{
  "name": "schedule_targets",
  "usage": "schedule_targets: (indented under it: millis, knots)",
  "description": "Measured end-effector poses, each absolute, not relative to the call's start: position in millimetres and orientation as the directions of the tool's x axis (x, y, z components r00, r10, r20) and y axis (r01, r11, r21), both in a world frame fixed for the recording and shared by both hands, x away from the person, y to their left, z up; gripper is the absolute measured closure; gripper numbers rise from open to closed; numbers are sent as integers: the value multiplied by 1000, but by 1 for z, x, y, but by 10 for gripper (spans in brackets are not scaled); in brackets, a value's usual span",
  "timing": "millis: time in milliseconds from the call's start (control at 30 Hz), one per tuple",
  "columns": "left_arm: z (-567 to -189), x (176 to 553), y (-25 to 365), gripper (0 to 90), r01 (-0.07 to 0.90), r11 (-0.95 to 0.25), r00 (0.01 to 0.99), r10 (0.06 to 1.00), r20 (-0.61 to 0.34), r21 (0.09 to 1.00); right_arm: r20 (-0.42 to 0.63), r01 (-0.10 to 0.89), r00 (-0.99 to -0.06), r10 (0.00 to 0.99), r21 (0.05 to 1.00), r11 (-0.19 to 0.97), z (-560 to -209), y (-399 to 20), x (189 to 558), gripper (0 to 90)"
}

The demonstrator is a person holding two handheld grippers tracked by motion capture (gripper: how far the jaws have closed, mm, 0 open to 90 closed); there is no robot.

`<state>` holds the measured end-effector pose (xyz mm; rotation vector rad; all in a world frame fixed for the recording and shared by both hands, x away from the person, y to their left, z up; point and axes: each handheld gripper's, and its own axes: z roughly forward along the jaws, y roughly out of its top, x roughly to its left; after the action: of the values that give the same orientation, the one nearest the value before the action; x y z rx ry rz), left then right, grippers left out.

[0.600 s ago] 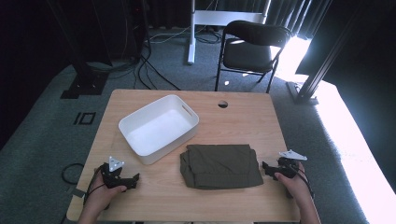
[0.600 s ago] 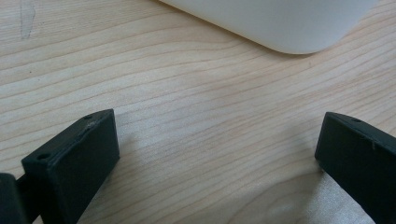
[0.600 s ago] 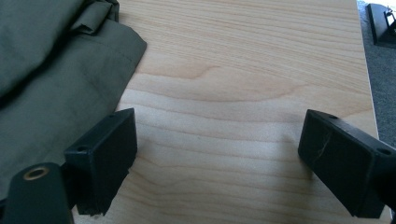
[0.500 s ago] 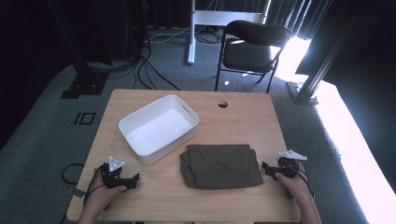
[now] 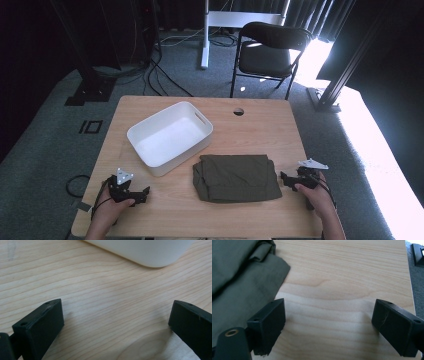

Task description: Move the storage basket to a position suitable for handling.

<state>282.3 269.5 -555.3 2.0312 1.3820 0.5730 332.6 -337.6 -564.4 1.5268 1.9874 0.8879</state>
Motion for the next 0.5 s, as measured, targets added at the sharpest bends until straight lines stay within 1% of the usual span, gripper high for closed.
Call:
schedule_targets:
  millis: [33, 267, 500]
  knots:
    - [-555, 283, 269, 11, 667, -263, 358, 934, 10, 697, 12, 653, -265, 964, 738, 170, -564, -337, 334, 129]
    - [-550, 285, 269, 11, 663, -256, 359, 933, 2, 703, 22, 634, -264, 964, 757, 156, -552, -335, 345, 126]
    - [-547, 286, 269, 11, 661, -248, 355, 935, -5, 709, 26, 604, -287, 958, 781, 160, -537, -328, 357, 123]
